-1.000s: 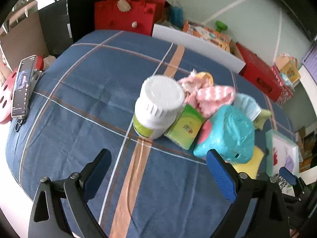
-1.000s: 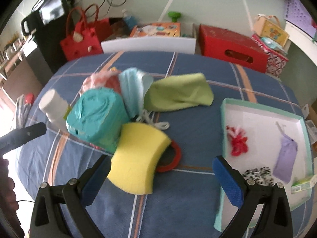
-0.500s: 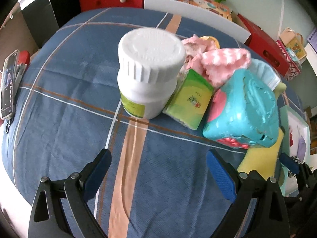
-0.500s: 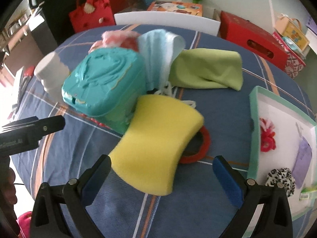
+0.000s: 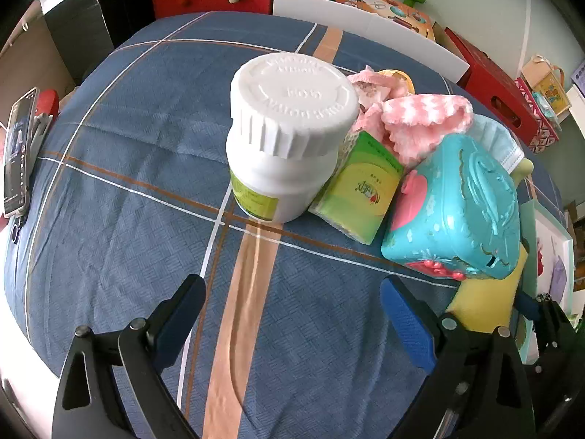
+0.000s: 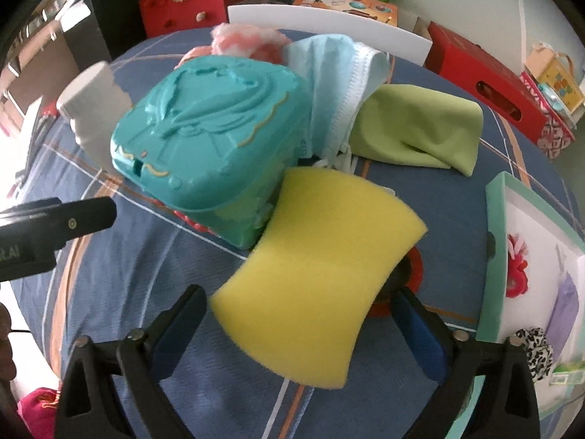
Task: Organize soft objects
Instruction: 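Move both tools back toward the remaining items on the table, then close the right tool on the yellow sponge and lift it, then grasp the pink-white zigzag cloth with left tool while right tool holds the sponge, then carry sponge and zigzag cloth into the white tray and open both tools, then move both tools back toward the blue face mask and pink cloth item, then grasp the blue face mask with right tool while left tool grasps small pink cloth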
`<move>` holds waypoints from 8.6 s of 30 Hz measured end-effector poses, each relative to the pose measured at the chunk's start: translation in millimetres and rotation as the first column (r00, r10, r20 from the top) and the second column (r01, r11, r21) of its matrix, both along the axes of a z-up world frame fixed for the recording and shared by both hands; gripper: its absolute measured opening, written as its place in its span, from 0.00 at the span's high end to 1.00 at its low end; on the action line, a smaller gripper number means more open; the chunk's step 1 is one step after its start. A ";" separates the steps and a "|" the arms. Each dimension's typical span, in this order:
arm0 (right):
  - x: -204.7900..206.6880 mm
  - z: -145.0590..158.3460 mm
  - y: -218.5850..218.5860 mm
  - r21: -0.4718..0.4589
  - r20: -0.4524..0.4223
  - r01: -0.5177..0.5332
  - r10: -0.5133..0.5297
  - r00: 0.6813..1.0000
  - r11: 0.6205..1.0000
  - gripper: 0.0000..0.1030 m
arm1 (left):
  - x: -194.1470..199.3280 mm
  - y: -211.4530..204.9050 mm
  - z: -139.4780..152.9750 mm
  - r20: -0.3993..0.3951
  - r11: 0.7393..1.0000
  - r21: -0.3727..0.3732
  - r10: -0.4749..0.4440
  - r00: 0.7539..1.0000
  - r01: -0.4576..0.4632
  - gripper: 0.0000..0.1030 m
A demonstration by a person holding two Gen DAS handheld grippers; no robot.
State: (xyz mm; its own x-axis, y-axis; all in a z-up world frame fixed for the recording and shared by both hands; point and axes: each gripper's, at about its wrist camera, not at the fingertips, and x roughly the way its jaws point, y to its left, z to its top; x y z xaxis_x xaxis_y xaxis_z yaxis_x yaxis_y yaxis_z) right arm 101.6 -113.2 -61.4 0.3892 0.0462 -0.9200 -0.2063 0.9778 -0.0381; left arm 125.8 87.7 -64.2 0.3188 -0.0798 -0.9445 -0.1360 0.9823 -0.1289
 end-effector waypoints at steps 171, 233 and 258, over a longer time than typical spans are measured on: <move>-18.1 63.0 -342.4 0.152 0.075 0.698 -0.712 0.698 0.700 0.29 | 62.2 -321.8 13.7 0.180 0.808 -0.170 -0.537 0.824 0.564 0.95; 72.2 88.4 -79.1 0.277 0.112 0.218 -0.257 0.960 0.936 0.02 | 102.8 -5.5 91.6 0.162 0.997 -0.067 0.050 0.985 -0.040 0.17; 117.3 46.7 -36.5 0.318 -0.007 0.162 -0.168 0.986 0.934 0.63 | 142.3 -28.1 40.3 0.056 0.995 -0.069 -0.068 0.996 0.072 0.32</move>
